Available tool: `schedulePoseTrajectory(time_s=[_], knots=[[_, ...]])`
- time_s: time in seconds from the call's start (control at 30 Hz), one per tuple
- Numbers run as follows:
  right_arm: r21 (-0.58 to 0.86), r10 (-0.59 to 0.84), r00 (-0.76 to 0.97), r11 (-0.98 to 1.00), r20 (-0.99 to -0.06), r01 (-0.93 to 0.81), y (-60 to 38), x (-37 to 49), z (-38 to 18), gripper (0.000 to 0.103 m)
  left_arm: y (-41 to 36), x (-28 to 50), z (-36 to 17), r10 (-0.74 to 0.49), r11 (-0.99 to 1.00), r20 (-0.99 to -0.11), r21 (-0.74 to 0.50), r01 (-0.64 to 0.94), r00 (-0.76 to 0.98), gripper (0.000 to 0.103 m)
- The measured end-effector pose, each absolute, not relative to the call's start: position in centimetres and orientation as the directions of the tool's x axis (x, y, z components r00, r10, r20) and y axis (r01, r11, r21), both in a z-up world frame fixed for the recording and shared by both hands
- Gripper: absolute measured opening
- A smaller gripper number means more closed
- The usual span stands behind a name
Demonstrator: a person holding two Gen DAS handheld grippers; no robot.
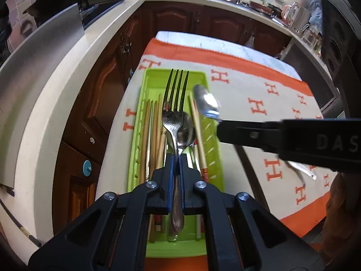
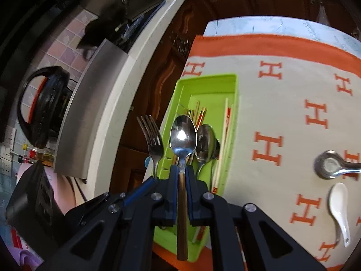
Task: Organize utensils
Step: 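Carry the fork and spoon into the green tray and open both tools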
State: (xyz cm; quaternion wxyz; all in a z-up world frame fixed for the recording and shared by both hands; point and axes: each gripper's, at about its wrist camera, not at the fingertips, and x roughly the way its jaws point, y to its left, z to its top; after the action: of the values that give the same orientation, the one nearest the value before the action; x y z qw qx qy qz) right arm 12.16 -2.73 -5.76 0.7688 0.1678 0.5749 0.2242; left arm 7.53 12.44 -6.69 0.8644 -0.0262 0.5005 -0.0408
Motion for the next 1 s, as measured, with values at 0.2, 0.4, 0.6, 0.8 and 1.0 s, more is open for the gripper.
schedulePoseTrajectory(time_s=[0.2, 0.4, 0.6, 0.8, 1.0], knots=[[0.48, 0.51, 0.197, 0.859, -0.838, -0.181, -0.7, 12.5, -8.0, 0.009, 13.1, 8.0, -9.3, -0.079, 0.997, -0.883, -0.063, 0.05, 0.463, 0.003], [0.431, 0.452, 0.146, 0.889, -0.88, -0.155, -0.6, 13.2, -10.6, 0.011, 12.6, 9.1, -11.0, -0.081, 0.997, -0.895, -0.073, 0.037, 0.438, 0.003], [0.41, 0.424, 0.154, 0.905, -0.893, -0.111, -0.7, 13.6, -11.4, 0.013, 13.1, 9.7, -12.5, -0.078, 0.997, -0.915, -0.083, 0.005, 0.396, 0.003], [0.383, 0.393, 0.167, 0.92, -0.905, -0.089, -1.2, 13.1, -11.5, 0.0, 13.8, 9.8, -13.2, -0.098, 0.994, -0.921, -0.112, -0.017, 0.377, 0.003], [0.394, 0.404, 0.133, 0.914, -0.905, -0.1, -1.3, 12.7, -11.7, 0.0, 13.1, 9.9, -12.7, -0.106, 0.994, -0.92, -0.114, 0.002, 0.378, 0.004]])
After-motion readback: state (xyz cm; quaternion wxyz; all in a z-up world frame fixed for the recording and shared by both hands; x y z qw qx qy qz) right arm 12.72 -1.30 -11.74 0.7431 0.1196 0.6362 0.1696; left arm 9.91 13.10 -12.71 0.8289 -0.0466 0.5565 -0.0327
